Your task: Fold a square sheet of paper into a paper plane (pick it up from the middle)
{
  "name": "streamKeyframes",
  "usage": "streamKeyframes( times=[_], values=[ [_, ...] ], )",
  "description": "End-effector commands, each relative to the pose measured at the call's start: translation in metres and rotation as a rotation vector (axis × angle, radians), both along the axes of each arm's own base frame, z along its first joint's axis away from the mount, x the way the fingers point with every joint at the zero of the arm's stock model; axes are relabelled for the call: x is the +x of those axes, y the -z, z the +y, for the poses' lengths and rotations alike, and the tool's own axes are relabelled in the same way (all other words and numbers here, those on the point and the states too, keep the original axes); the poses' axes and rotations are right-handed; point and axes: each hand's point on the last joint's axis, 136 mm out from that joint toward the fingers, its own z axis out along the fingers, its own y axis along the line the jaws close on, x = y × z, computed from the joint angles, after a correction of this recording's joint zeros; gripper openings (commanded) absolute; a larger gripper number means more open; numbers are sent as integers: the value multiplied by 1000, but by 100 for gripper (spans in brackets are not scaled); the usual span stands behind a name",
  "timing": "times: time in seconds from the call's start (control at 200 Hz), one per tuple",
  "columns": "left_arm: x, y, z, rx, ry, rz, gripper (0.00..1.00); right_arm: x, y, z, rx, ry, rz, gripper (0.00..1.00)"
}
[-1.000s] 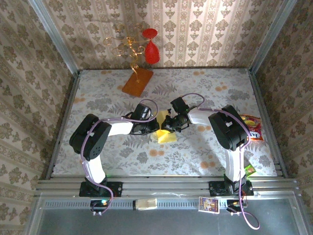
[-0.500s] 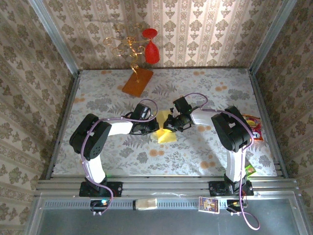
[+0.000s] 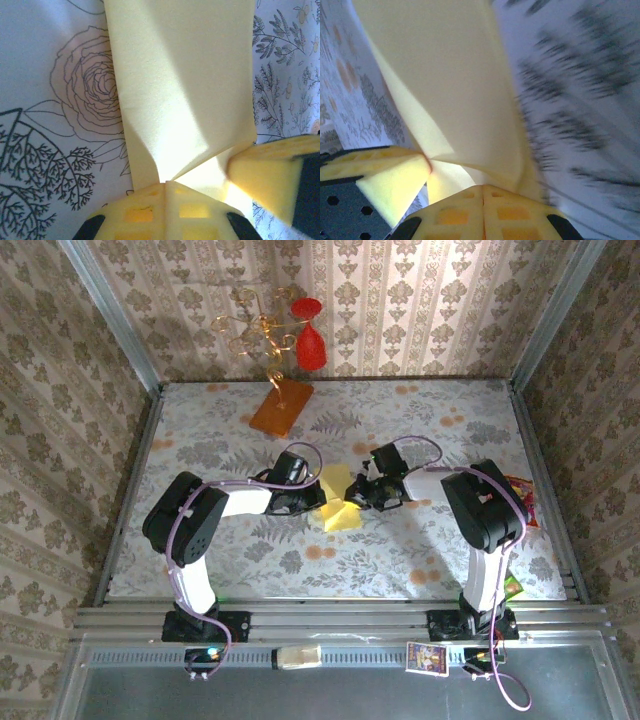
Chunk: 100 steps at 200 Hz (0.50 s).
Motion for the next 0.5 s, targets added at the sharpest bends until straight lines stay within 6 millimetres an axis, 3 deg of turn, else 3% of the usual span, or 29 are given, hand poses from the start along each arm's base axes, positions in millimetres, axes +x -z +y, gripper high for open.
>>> streamKeyframes(
  times=[0.0, 0.29, 0.38, 0.495],
  values=[
    [-45, 74, 59, 266, -58, 219, 0, 14, 10, -43, -119, 103, -22, 10],
    [-38, 67, 49, 242, -36, 200, 0, 19, -43, -27, -72, 31, -180, 11],
    [-38, 67, 48, 238, -32, 201, 0, 11, -46, -10, -68, -23, -188, 12],
    [-37, 66, 47, 240, -27, 200, 0, 2, -34, 12, -60, -85, -146, 12]
  ],
)
